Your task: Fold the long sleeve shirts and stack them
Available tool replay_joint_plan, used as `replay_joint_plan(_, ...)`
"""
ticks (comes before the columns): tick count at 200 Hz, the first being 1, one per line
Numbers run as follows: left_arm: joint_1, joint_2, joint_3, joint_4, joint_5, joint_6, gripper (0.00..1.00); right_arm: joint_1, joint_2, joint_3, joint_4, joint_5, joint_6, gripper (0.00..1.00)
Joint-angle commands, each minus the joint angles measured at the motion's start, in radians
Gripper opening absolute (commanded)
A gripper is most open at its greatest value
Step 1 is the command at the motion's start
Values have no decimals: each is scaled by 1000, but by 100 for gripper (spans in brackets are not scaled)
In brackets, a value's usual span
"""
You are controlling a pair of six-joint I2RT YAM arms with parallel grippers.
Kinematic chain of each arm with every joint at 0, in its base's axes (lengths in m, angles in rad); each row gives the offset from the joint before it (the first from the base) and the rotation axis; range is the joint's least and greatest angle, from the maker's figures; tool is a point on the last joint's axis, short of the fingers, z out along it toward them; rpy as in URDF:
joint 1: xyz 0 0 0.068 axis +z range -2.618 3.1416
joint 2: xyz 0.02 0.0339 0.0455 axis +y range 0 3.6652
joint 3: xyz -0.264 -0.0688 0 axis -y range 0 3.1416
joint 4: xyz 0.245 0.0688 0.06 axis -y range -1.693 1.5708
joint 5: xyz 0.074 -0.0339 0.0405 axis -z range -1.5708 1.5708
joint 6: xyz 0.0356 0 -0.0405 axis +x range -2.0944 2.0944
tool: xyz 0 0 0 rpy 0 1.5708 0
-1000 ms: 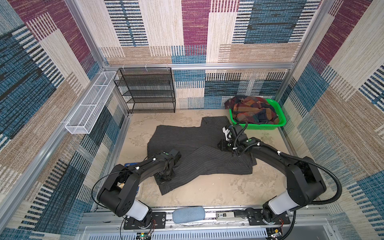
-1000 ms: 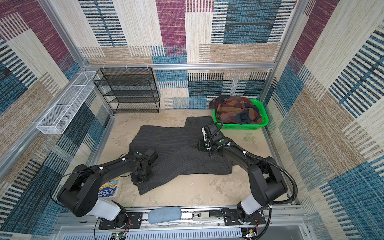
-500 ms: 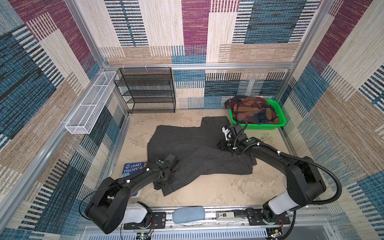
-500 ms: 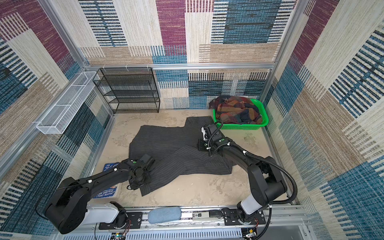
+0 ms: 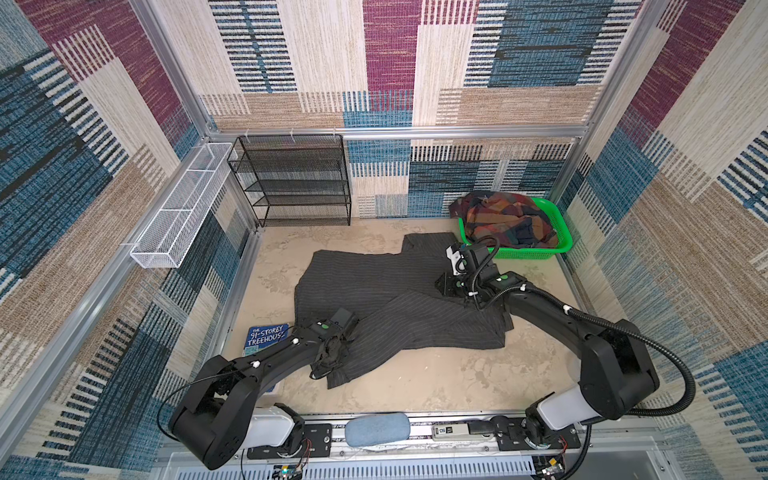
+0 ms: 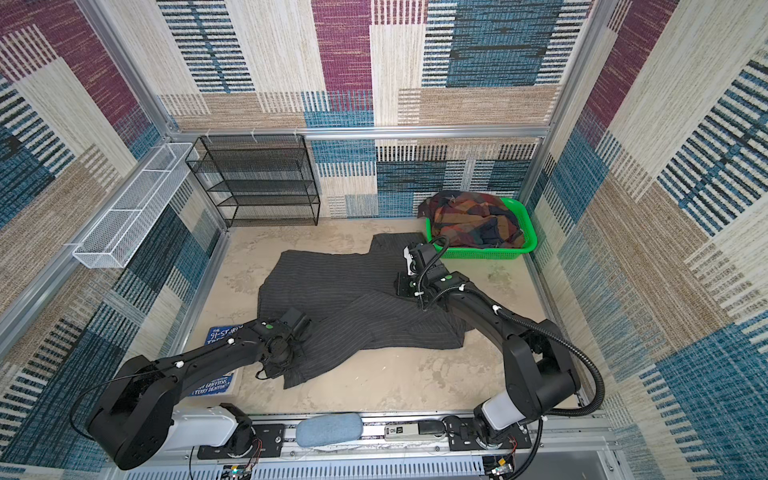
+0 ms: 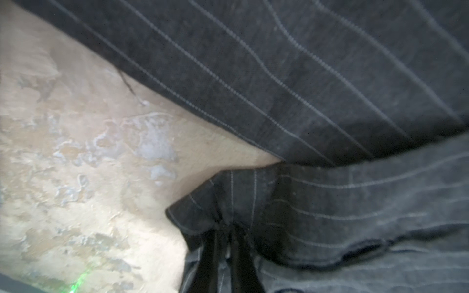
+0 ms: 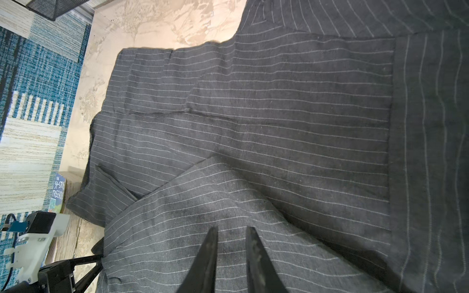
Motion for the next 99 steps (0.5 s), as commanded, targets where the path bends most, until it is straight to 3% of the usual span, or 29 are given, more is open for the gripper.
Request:
replay_joint_plan(1, 3, 156, -141, 224, 83, -33, 0, 0, -6, 3, 5, 6, 12, 23)
replay_joint_plan(27, 1, 69, -61, 39, 24, -19, 0, 0, -3, 0, 16, 1, 16, 23)
replay_joint_plan(58, 1, -85, 167, -265, -95, 46, 0, 0, 17, -1, 38, -16, 9, 23)
replay_joint_plan(99, 2, -103, 489, -418, -160, 203, 0, 0, 65, 7, 73, -16, -3, 23)
